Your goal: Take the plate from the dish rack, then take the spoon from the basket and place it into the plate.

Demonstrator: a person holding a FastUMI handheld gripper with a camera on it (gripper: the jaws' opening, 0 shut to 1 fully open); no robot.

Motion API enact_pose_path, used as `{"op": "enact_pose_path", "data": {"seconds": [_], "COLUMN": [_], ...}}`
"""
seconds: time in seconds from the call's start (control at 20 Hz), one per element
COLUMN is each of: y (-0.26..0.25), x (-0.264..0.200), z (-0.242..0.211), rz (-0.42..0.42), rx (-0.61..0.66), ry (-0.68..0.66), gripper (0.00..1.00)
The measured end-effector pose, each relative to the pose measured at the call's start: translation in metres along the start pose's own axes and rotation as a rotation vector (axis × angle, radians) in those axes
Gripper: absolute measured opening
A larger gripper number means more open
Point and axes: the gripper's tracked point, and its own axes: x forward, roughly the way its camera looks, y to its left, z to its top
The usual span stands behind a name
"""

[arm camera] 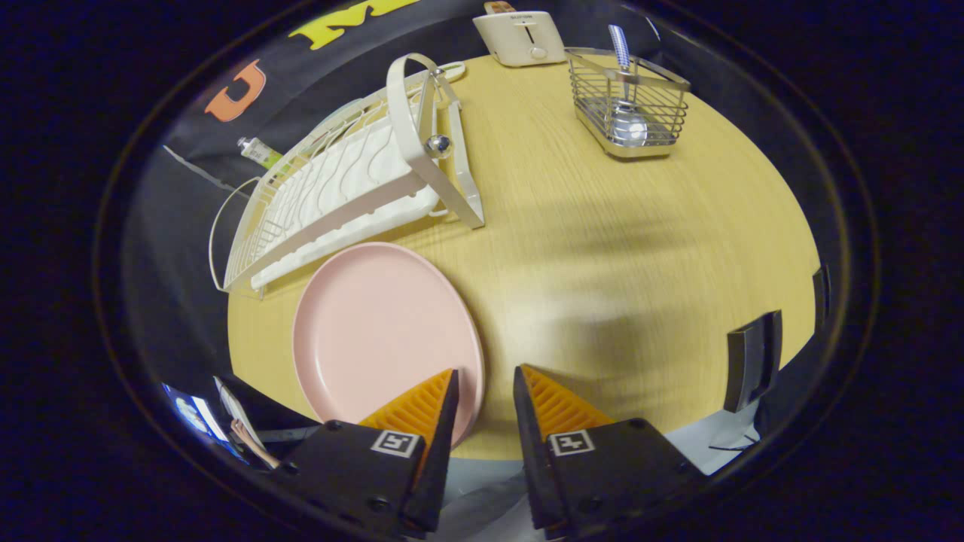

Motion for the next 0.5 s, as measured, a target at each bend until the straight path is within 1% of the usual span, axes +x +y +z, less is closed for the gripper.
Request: {"op": "enact_pose_path", "data": {"seconds": [0.05, 0.15, 0.2, 0.3, 0.4, 0.5], "y": [-0.006, -0.009, -0.014, -0.028, -0.049, -0.065], "x": [-0.004, -0.01, -0.013, -0.022, -0.03, -0.047], "z": [0.001, 0.004, 0.005, 0.012, 0.024, 0.044], "rz": [-0.028, -0.004, -0.012, -0.025, -0.074, -0.106], "rx": [-0.024, -0.088, -0.101, -0.103, -0.125, -0.156], "ry": [-0.009, -0.022, -0.02, -0.015, -0.02, -0.039], "gripper": [0.58, 0.69, 0.75, 0.82, 0.85, 0.86]}}
